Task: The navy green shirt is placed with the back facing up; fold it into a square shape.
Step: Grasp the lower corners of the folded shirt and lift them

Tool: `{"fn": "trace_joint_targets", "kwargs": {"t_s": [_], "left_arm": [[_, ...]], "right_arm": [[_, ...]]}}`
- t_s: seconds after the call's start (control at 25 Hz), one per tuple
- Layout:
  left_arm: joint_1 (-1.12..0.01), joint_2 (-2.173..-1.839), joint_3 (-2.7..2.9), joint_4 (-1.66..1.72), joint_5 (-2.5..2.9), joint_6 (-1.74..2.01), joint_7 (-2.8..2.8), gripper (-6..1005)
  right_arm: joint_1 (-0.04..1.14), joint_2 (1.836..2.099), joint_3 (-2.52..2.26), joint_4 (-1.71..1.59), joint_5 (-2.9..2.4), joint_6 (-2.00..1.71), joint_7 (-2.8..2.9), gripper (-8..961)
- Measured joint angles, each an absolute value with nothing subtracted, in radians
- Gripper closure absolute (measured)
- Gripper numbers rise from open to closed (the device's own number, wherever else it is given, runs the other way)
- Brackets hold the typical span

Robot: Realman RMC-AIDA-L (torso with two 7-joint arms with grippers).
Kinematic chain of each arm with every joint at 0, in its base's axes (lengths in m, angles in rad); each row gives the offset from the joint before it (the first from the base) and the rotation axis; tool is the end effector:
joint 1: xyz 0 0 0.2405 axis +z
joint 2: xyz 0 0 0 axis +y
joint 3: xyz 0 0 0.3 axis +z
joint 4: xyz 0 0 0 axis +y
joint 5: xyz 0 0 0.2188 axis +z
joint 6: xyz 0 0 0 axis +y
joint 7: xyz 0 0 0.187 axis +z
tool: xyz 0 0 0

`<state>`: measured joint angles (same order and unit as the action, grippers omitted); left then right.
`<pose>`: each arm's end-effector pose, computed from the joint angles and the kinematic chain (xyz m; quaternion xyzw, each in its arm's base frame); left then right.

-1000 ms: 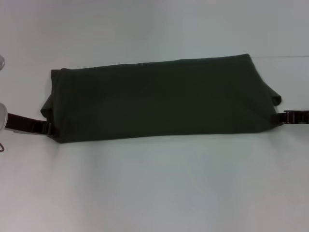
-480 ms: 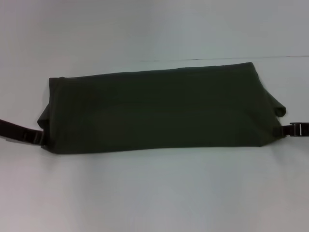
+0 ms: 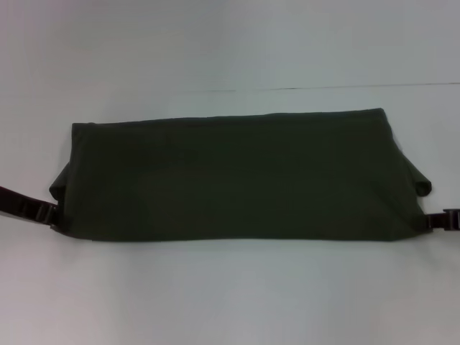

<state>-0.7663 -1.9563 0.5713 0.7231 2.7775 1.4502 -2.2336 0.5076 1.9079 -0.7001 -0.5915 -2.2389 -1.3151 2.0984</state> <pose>-0.3451 0.4316 0.0065 -0.8355 -0.5127 0.0670 0.1858 0.3968 0.3858 0.0011 -0.7942 0.5646 0.1048 0.1987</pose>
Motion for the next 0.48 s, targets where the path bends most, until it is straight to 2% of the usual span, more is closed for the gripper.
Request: {"fn": "trace_joint_targets", "kwargs": {"t_s": [0.48], "left_arm": [[-0.769,-1.949,0.555,0.742,2.828,1.549,-2.194,986]], "right_arm": [[0.441,1.913,-0.645,-0.619,-2.240,-1.437,2.070,920]]}}
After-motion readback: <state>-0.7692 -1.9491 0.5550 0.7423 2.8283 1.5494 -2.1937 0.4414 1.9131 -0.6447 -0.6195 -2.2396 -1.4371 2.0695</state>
